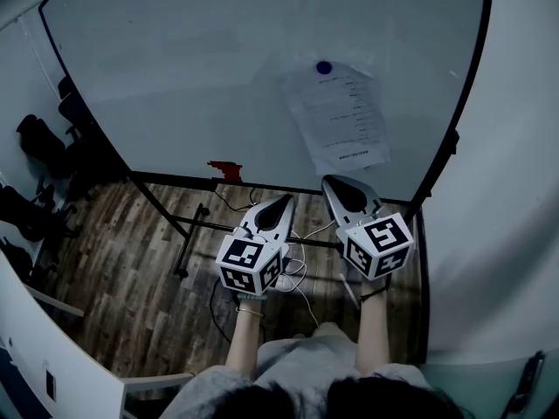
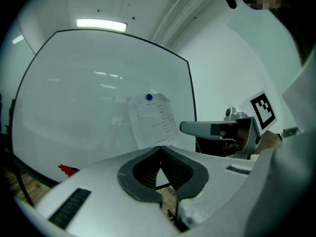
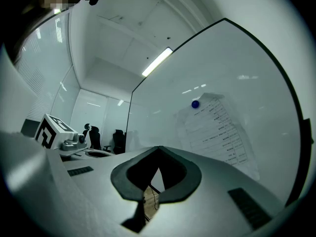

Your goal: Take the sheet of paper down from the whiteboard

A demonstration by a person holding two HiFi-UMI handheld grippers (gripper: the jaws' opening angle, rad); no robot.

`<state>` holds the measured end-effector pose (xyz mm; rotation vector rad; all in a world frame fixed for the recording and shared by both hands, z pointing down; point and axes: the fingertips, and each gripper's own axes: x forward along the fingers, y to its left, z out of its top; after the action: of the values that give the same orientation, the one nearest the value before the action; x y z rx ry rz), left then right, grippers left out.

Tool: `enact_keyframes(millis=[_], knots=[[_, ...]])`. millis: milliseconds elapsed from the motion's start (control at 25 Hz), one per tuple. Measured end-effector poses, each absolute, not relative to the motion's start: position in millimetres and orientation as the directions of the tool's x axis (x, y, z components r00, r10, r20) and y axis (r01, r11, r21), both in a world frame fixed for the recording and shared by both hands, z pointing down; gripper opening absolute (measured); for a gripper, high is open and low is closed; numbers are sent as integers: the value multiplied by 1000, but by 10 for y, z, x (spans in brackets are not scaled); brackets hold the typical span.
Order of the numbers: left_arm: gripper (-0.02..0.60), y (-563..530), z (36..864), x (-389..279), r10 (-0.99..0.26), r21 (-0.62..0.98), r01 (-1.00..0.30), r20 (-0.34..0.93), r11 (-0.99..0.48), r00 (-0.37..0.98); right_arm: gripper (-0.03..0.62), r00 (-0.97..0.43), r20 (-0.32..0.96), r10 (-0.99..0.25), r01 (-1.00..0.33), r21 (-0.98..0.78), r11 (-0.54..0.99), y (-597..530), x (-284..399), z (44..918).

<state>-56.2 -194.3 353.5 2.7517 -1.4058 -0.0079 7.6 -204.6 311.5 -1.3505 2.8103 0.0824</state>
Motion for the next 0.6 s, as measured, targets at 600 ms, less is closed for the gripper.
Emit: enact_keyframes(millis=[600], knots=[[6,-2584,3483,-396,-819,79,-817,1,-571,573,0,-626,-66,-777,-778,111,618,-2644,161,2920]])
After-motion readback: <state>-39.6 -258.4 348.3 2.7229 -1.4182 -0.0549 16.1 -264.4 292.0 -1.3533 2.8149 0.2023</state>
